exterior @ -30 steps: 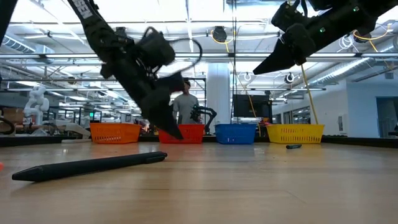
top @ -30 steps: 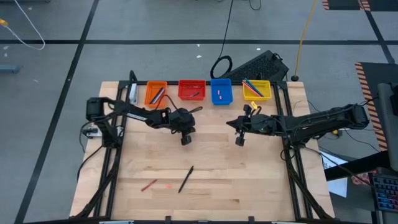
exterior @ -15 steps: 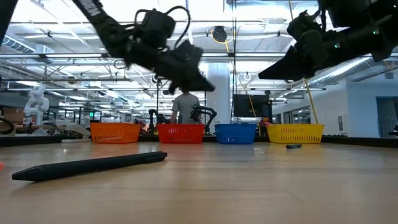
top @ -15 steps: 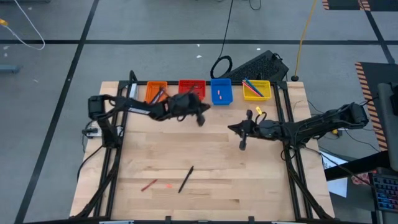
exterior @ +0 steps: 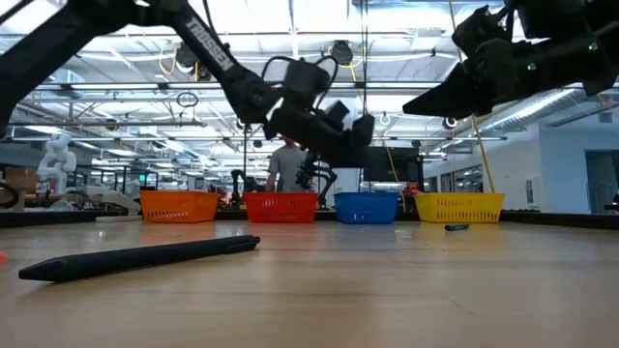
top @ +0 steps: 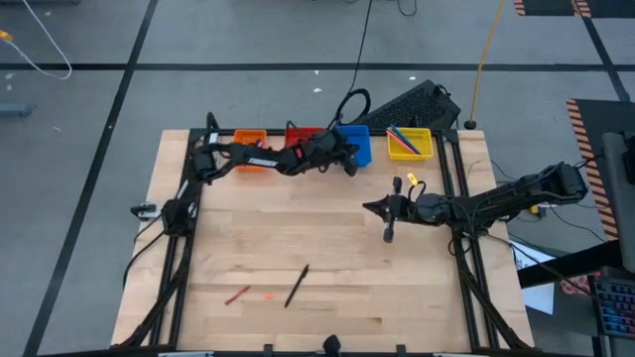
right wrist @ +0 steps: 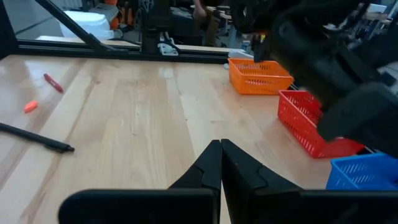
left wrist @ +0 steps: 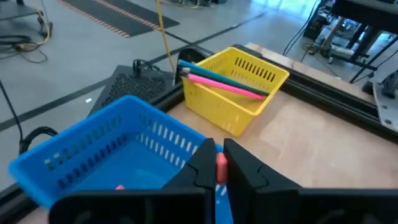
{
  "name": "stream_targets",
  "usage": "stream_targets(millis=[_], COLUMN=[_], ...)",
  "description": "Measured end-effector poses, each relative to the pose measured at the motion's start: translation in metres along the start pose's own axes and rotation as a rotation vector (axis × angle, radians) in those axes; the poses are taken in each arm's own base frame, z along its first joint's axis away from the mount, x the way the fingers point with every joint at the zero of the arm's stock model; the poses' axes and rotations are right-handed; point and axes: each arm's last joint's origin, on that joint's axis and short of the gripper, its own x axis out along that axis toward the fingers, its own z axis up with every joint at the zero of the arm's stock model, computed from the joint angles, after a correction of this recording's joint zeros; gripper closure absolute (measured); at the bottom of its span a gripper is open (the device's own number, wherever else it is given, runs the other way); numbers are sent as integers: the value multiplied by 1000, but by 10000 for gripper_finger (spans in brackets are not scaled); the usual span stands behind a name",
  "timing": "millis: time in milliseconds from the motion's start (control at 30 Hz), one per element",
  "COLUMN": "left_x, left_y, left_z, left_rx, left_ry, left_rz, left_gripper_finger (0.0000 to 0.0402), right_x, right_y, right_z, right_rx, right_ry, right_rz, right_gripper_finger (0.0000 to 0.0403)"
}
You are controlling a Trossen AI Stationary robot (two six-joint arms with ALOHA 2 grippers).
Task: Sort crayons/erasers/pens/pencils in bins
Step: Put the top orange pencil eraser into the blue basket, then put the green crayon into the red basket
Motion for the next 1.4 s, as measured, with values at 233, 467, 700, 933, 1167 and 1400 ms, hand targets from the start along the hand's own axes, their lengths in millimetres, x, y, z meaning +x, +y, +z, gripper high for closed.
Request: stream_targets(millis=[233, 467, 700, 933, 1167, 1400], left_x=[19, 20, 20, 19, -11, -70], left_y=[3, 3, 3, 1, -18, -47], left_z=[-18, -19, -19, -17, 24, 10], left_rx=[-37, -36, -37, -32, 114, 203], left_ry=[45, 47, 53, 60, 35, -44], left_rz=[33, 19, 3, -38, -6, -76], left_gripper_finger=[373, 364, 345, 267, 291, 393], right_x=[0, 0, 0, 0, -1, -2], right_y=[1, 1, 1, 1, 1, -1], right_z=[1, 1, 1, 1, 1, 22], right_rx=[-4, -4, -4, -4, -16, -117], right_ry=[-7, -8, -8, -9, 26, 340], right_rz=[4, 4, 4, 4, 5, -6], right_gripper_finger=[403, 403, 403, 403, 403, 403])
